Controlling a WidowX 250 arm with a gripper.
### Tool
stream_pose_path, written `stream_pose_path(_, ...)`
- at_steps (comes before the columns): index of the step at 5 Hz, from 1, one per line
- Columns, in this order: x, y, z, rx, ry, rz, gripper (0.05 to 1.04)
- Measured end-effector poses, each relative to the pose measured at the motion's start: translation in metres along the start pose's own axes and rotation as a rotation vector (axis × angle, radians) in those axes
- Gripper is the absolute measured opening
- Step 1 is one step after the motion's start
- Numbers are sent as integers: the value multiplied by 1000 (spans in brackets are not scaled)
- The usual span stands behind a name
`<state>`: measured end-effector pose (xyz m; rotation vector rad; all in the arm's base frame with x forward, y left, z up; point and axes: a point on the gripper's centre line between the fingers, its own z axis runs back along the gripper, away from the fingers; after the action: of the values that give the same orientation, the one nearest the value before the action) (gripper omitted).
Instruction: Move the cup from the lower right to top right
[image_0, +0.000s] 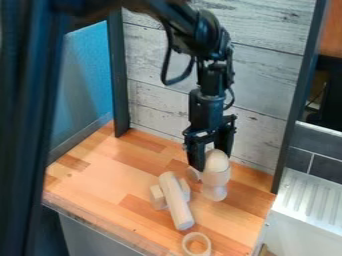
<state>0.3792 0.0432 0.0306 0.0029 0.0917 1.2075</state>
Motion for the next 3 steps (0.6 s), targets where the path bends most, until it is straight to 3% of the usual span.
stream_pose_path(1, -1, -14, -12, 12, -5, 11, 855)
stream_pose_path(2, -8, -27, -15, -25, -31, -5, 855)
stream_pose_path(3, -12, -34, -28, -26, -49, -23, 855)
